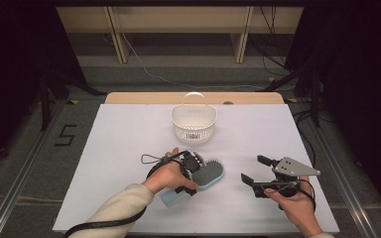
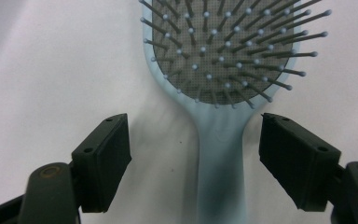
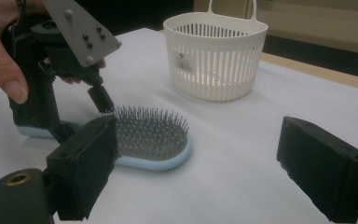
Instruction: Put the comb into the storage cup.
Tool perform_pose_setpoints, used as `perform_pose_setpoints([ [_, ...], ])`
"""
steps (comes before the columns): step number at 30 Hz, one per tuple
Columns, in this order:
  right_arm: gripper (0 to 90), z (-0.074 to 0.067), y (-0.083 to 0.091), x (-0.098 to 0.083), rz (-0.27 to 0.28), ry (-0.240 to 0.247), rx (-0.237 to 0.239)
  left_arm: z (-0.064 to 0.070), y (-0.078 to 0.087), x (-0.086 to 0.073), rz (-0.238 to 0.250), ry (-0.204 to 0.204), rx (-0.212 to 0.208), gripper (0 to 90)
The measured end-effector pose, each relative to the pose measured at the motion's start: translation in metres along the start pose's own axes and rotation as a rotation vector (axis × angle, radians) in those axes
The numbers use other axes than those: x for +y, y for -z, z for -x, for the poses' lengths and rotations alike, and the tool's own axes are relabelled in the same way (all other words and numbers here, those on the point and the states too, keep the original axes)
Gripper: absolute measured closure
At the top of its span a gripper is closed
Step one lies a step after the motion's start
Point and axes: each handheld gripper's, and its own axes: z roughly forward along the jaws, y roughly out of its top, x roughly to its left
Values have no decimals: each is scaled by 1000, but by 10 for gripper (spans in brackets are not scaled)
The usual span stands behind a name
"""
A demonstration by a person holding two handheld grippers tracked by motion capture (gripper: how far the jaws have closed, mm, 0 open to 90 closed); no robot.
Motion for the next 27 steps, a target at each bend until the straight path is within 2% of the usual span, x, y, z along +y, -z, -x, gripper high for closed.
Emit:
perform_pose_setpoints([
  [10,131,0,0,0,-1,-1,-1,0,-3,2,-19,-6,-4,270],
  [27,131,0,0,0,0,-2,1,0,-5,5,-44,9,-18,323],
])
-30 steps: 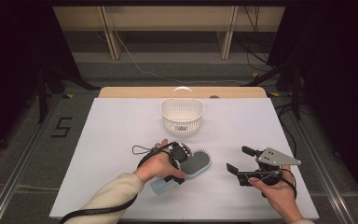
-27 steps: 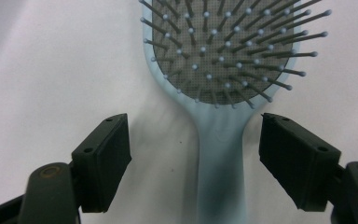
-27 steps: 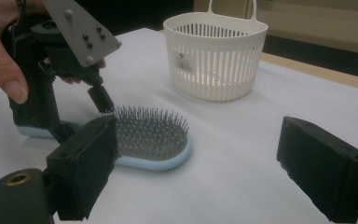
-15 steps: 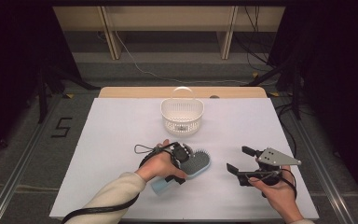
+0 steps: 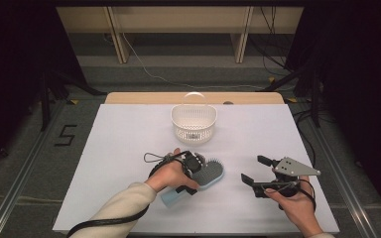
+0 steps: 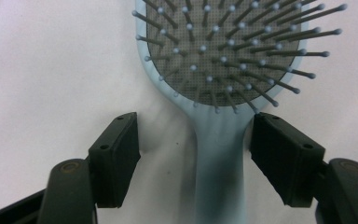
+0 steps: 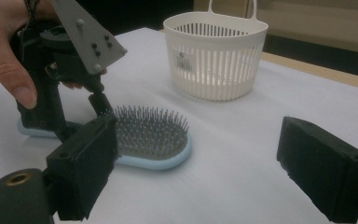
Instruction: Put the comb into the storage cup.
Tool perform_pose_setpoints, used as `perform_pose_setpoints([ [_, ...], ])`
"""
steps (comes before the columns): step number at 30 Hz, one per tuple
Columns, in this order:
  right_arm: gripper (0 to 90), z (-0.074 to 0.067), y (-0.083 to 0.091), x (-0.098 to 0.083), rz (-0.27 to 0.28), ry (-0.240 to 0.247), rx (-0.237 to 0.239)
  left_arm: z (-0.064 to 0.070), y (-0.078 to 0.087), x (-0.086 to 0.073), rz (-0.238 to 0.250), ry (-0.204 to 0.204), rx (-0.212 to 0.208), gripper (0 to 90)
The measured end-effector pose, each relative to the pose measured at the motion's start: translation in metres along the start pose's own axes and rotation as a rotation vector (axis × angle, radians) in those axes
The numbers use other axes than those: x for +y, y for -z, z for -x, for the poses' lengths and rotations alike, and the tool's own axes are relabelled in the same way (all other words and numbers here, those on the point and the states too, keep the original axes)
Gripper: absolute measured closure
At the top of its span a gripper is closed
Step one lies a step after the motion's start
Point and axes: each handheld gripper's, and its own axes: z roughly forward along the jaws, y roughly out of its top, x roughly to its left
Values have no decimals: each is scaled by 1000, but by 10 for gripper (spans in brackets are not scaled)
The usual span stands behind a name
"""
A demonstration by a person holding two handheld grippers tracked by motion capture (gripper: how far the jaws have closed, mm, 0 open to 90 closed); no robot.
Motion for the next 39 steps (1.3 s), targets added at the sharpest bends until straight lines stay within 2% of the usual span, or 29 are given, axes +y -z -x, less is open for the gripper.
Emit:
perform_pose_setpoints([
  [5,132,0,0,0,1,0,0,0,0,1,-6,3,-8,337],
  [17,131,0,1,0,-2,-2,-1,1,0,6,-62,-2,-15,383],
  [39,131,0,0,0,-2,-2,0,6,2,11,-98,2,-17,523],
])
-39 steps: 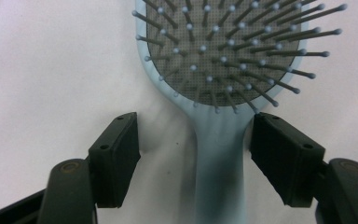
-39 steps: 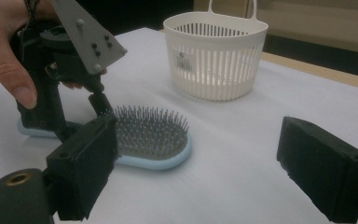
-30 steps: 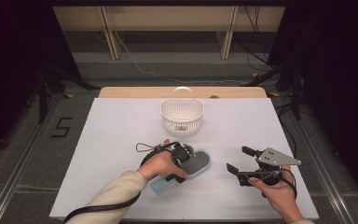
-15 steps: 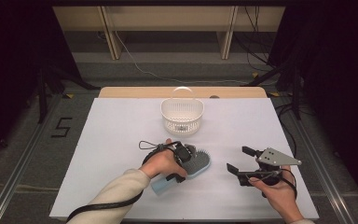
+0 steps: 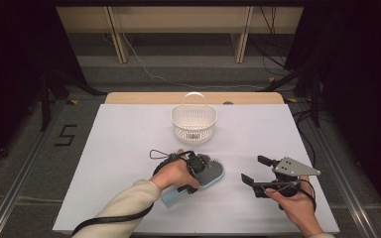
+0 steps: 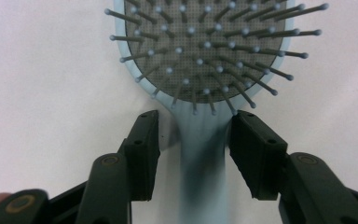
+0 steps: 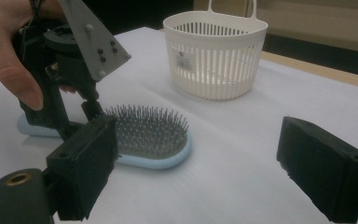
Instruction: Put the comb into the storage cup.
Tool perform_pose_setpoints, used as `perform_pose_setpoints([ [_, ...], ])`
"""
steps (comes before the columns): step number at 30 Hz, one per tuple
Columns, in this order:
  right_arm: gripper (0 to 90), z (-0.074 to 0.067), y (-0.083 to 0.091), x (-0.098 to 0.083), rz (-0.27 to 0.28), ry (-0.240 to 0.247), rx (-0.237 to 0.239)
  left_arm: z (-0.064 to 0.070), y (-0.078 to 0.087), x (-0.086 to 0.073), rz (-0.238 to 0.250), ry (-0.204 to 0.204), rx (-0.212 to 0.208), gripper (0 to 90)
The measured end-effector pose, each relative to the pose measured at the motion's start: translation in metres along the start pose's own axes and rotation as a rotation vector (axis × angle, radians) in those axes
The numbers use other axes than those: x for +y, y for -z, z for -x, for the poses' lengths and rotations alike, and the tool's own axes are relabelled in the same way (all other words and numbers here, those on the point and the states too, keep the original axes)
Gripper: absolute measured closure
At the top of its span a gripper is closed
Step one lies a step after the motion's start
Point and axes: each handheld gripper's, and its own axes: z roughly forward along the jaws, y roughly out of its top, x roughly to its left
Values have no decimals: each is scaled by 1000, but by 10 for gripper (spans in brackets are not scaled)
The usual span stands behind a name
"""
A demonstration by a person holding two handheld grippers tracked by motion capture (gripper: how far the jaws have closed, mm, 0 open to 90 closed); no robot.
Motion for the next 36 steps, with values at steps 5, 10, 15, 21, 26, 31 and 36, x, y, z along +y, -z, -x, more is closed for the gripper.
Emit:
perform_pose_setpoints([
  [5,131,0,0,0,0,0,0,0,0,0,1,-3,0,549],
  [10,131,0,0,0,0,0,0,0,0,0,-1,4,-1,567],
  [15,132,0,0,0,1,2,0,0,0,0,0,15,-1,582],
  [21,131,0,0,0,-1,0,1,0,0,0,-2,21,-1,593],
  [26,132,0,0,0,0,0,1,0,0,-1,-3,18,0,616],
  [31,132,0,0,0,0,0,2,1,1,0,-6,15,1,641],
  [36,132,0,0,0,-3,-2,2,2,1,0,-6,17,0,663],
])
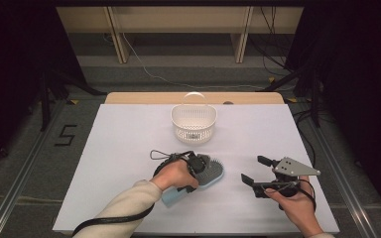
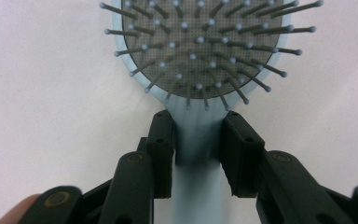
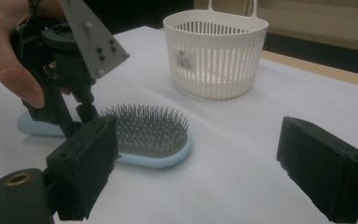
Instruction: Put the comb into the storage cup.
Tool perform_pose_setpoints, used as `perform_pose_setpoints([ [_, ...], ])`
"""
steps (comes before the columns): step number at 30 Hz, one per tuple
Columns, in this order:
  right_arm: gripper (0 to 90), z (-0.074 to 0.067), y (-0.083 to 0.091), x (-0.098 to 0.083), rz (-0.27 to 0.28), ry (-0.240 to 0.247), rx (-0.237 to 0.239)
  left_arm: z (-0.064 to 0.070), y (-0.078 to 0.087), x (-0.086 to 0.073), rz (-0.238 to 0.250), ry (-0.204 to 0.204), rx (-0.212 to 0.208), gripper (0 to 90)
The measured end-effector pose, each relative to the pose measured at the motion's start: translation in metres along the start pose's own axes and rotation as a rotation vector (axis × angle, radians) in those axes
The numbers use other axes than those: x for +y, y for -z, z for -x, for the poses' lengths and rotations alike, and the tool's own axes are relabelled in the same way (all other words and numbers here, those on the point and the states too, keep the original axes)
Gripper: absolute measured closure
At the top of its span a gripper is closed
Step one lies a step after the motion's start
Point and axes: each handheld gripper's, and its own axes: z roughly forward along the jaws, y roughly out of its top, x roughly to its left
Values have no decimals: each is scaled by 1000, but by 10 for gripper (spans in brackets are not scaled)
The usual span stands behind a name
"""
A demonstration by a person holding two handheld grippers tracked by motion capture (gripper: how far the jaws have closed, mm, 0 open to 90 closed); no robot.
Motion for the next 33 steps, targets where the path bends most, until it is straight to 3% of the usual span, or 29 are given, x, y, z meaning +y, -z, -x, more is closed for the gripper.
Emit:
perform_pose_setpoints([
  [33,132,0,1,0,0,0,-1,1,0,-2,15,16,4,692],
])
